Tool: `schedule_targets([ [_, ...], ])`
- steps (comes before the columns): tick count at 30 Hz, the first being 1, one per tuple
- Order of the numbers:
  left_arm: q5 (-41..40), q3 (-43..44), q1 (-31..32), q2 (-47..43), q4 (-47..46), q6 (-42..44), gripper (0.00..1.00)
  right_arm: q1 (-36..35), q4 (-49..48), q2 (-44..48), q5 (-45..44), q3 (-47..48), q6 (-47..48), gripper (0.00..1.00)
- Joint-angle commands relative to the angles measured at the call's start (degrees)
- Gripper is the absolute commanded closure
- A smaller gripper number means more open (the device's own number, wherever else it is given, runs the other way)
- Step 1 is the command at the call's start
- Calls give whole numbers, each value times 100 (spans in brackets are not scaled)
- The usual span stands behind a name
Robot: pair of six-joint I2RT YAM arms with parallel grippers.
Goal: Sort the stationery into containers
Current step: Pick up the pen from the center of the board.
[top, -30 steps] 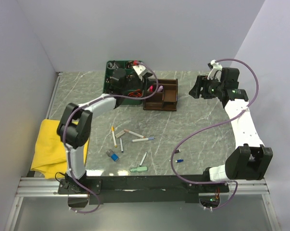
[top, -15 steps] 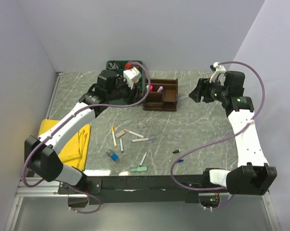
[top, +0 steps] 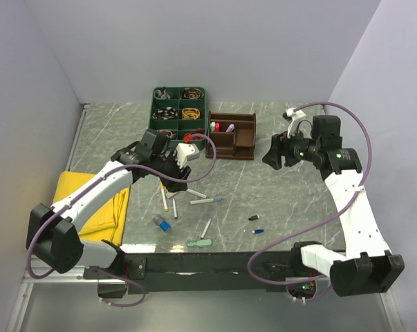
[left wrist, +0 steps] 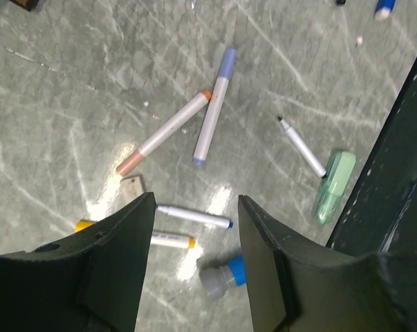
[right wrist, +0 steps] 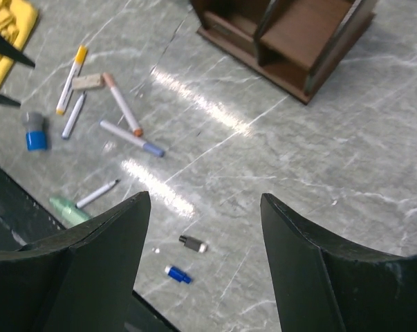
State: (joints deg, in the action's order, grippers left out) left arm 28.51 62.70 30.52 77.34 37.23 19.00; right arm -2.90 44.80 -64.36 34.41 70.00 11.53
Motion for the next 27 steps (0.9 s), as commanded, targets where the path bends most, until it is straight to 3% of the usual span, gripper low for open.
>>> schedule_targets([
  [1, -188, 146, 15, -203, 468, 595, 43, -281, 152, 450, -92, -56, 332, 28],
  [9, -1812, 217, -178, 35, 689, -405, 34, -615, -524, 293, -225, -373, 148, 27],
  [14, -1444, 164, -898, 334, 786, -890, 34, -651, -919, -235, -111, 48, -483, 27],
  [20, -1647, 50, -943, 335, 725, -538, 36, -651, -1096, -455, 13, 129, -872, 28],
  [27, -1622, -512, -960, 36, 284, -1381, 44, -950, -859, -174, -400, 6, -363, 31],
])
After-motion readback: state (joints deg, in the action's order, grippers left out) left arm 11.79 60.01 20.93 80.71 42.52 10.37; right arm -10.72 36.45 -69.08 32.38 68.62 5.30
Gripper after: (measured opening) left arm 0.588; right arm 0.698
